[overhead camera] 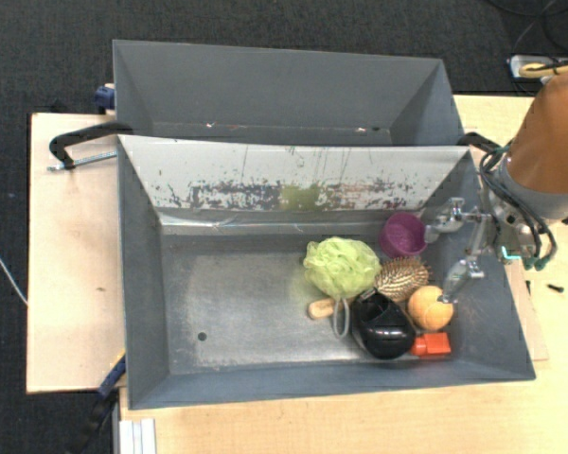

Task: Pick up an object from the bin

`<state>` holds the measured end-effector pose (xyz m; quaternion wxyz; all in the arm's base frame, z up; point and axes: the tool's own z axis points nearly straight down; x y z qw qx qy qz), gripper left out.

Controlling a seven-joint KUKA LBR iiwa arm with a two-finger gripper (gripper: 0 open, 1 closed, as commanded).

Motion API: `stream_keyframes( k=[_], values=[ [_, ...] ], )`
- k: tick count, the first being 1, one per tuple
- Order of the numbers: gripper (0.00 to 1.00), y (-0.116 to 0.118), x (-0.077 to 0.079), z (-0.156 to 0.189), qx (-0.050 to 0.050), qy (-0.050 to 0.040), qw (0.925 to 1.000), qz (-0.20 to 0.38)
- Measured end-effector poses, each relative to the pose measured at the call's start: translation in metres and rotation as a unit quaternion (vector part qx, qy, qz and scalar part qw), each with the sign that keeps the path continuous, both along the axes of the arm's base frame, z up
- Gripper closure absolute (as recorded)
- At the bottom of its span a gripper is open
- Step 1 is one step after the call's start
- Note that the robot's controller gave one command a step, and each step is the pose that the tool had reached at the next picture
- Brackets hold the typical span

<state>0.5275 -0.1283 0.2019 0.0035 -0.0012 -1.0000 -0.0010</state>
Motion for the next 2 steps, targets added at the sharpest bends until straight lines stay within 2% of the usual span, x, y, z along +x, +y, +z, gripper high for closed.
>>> stream_keyframes(
  k=[1, 2],
  values=[
    [0.00, 0.001, 0.002, 0.004, -0.001, -0.0040, 1.0000, 0.001],
    [0.00, 0.068, 0.003, -0.051, -0.001, -0.0047, 0.9988, -0.050]
  ],
)
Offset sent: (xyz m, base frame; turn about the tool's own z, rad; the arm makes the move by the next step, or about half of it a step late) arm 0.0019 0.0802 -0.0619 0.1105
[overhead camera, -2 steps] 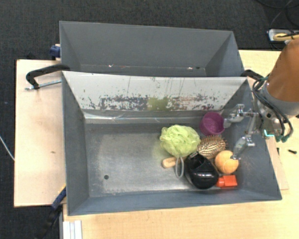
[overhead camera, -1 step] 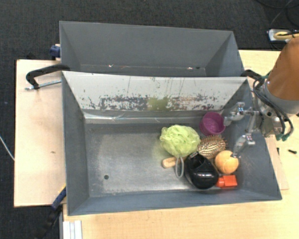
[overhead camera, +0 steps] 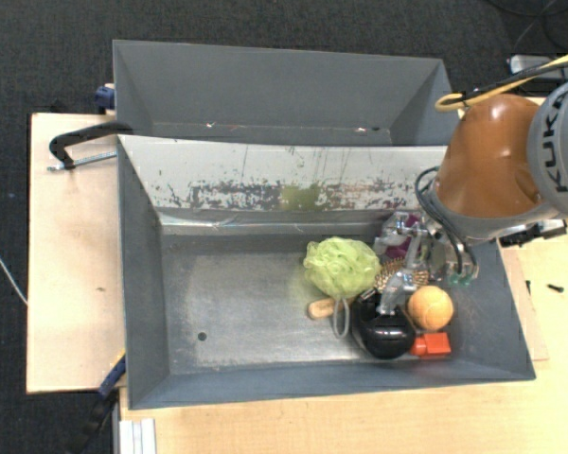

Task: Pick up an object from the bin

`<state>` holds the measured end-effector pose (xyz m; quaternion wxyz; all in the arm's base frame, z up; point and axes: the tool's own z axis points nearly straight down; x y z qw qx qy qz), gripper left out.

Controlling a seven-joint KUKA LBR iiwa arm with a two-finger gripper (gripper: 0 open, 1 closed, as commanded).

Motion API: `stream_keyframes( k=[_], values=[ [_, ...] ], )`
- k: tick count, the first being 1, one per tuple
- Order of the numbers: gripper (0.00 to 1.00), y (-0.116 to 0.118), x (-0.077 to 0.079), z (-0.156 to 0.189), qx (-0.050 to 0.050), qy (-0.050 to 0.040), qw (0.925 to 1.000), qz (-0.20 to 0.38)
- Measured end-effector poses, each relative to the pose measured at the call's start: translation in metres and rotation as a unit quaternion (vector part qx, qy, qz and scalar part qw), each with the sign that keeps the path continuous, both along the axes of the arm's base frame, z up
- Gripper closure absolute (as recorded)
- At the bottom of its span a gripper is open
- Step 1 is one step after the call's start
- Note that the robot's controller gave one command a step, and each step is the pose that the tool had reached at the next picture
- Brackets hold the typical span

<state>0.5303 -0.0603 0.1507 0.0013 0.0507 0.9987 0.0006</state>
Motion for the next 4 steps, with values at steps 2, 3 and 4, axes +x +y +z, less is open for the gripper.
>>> stream_keyframes(
  k=[2, 3, 4],
  values=[
    [0.00, 0.052, 0.041, -0.027, 0.000, -0.0022, 1.0000, -0.007],
    [0.00, 0.076, 0.035, -0.073, 0.001, -0.0024, 0.9956, -0.094],
    [1.00, 0.082, 0.044, -0.076, 0.000, -0.0085, 0.9952, -0.098]
  ],
)
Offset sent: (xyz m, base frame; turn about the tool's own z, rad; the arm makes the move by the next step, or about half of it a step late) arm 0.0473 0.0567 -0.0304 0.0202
